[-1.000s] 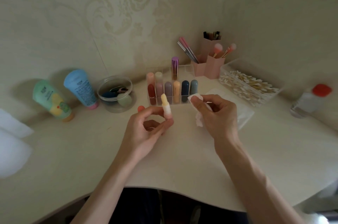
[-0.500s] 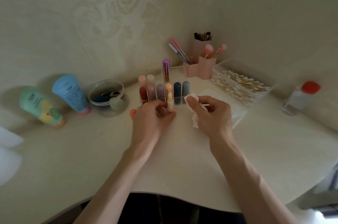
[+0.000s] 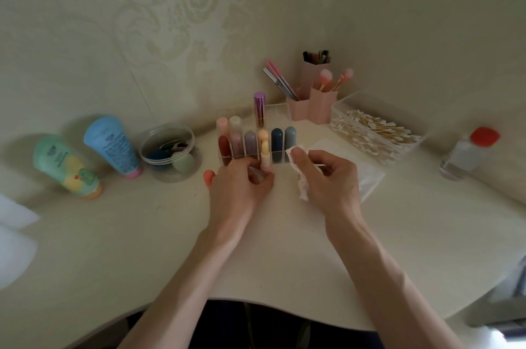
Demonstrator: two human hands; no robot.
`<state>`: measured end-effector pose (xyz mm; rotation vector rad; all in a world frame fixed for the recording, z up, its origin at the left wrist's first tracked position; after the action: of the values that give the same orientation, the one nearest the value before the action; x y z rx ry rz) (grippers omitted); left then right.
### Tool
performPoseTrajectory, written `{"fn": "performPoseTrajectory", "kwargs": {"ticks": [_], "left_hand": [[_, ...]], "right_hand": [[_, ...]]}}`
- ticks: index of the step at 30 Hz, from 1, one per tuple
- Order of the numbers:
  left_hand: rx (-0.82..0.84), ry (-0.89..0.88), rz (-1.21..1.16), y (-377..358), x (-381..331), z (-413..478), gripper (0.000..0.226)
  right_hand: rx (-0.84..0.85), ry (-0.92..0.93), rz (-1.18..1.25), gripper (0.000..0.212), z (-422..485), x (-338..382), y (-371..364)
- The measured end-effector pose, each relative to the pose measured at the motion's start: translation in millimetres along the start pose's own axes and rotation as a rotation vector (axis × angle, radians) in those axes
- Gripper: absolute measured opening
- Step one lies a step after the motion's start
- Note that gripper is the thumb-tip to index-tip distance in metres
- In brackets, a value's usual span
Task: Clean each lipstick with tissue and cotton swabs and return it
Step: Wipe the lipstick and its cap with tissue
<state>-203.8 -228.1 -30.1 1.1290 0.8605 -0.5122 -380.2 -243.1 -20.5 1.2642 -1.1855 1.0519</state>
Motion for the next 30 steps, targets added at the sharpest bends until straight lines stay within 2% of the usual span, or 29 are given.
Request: {"fn": "performPoseTrajectory", "kwargs": {"ticks": [6, 10, 13, 17, 20, 25, 28, 30], "left_hand": [[0.028, -0.013, -0.006, 0.0, 4.3, 0.4, 0.010], [0.059, -0.001, 0.008, 8.3, 5.3, -7.6, 0.023], [-0.051, -0.112, 0.047, 30.8, 3.8, -24.2, 0.023], [-0.262, -0.347, 0.116, 70.8, -2.5, -43.7, 0.012], [-0.335, -0.424, 0.189, 87.1, 6.2, -43.2, 0.016], [-0.259, -0.382, 0.149, 91.9, 27.2, -30.9, 0.033], [-0.223, -0.367, 0.164, 90.0, 33.3, -28.7, 0.032], [-0.196, -0.345, 0.195, 87.4, 36.8, -26.8, 0.030]], "right_hand": [[-0.006, -0.001, -0.022, 0.034, -1.1, 1.5, -0.5], [0.002, 0.018, -0.064, 0.038, -2.4, 4.0, -1.2], [0.045, 0.051, -0.083, 0.033, -3.5, 6.5, -6.1], [0.204, 0.149, 0.011, 0.049, -12.3, 15.8, -15.6], [0.339, 0.170, 0.087, 0.051, -16.3, 17.4, -23.2], [0.500, 0.089, 0.087, 0.047, -21.2, 14.7, -31.8], [0.592, 0.018, 0.058, 0.045, -20.5, 11.5, -39.7], [0.662, 0.016, 0.044, 0.034, -22.4, 12.4, -41.7]]}}
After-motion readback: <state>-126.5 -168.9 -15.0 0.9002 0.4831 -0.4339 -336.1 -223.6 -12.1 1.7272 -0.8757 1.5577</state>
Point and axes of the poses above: each hand's wrist, its own z-axis towards the middle knuckle, its own y-axis out of the back of the hand, x = y × z, the point moved 5 cm from there along z, towards the middle knuckle, and after that the axes turned 9 degrees about -z, right-handed, at the moved point
